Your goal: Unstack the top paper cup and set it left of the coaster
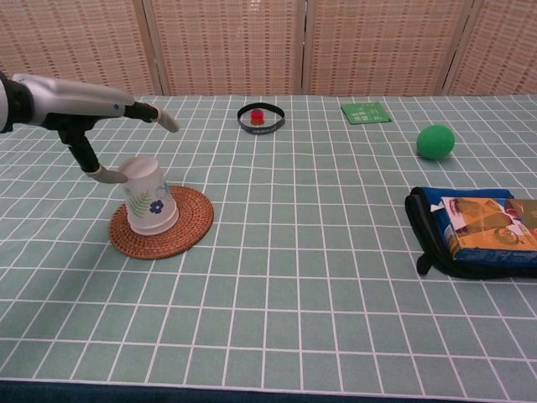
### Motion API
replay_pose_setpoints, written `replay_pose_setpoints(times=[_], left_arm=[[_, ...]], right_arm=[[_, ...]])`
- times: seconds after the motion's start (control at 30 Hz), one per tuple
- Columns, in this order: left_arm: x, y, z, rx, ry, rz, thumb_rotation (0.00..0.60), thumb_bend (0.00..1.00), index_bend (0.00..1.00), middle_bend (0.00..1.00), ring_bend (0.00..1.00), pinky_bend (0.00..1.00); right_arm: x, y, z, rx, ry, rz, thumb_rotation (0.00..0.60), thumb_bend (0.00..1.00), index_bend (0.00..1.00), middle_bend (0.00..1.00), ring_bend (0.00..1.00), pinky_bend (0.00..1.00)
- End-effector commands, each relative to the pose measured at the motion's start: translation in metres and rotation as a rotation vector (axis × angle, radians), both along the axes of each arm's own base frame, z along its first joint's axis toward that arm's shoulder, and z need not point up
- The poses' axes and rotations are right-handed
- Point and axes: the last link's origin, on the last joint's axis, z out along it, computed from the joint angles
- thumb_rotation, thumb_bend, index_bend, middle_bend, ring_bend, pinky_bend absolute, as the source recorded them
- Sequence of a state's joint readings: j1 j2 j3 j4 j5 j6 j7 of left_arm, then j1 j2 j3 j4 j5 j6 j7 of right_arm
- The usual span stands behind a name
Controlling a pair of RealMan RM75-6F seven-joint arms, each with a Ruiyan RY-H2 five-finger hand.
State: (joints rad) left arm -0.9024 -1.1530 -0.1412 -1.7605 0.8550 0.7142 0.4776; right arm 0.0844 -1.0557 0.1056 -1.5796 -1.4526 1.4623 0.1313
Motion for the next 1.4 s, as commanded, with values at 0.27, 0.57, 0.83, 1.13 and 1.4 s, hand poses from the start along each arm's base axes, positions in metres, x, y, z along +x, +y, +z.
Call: replay_pose_setpoints(times=[0.27, 0.57, 0.83, 1.13, 1.4], left_arm=[[-0.006, -0.001, 0.002, 0.000, 0.017, 0.029, 0.600, 0.33, 0.19, 0.00, 0.00, 0.00], [-0.011, 0.000, 0.003, 0.007, 0.014, 0.046, 0.600, 0.33, 0.20, 0.00, 0.00, 0.00], [-0.013, 0.001, 0.002, 0.003, 0.007, 0.049, 0.600, 0.33, 0.24, 0.00, 0.00, 0.00], [-0.018, 0.003, -0.002, -0.007, 0.002, 0.061, 0.600, 0.33, 0.25, 0.00, 0.00, 0.00], [-0.015, 0.004, -0.002, -0.010, -0.005, 0.055, 0.600, 0.33, 0.26, 0.00, 0.00, 0.00]], right_arm=[[0.002, 0.002, -0.001, -0.003, 0.005, 0.007, 0.600, 0.25, 0.00, 0.00, 0.00, 0.00], [0.002, 0.002, -0.002, -0.005, 0.011, 0.006, 0.600, 0.25, 0.00, 0.00, 0.00, 0.00], [0.002, 0.002, -0.002, -0.006, 0.017, 0.002, 0.600, 0.25, 0.00, 0.00, 0.00, 0.00], [0.001, 0.003, -0.002, -0.008, 0.021, -0.005, 0.600, 0.25, 0.00, 0.00, 0.00, 0.00], [0.001, 0.002, -0.003, -0.002, 0.023, -0.009, 0.600, 0.25, 0.00, 0.00, 0.00, 0.00]])
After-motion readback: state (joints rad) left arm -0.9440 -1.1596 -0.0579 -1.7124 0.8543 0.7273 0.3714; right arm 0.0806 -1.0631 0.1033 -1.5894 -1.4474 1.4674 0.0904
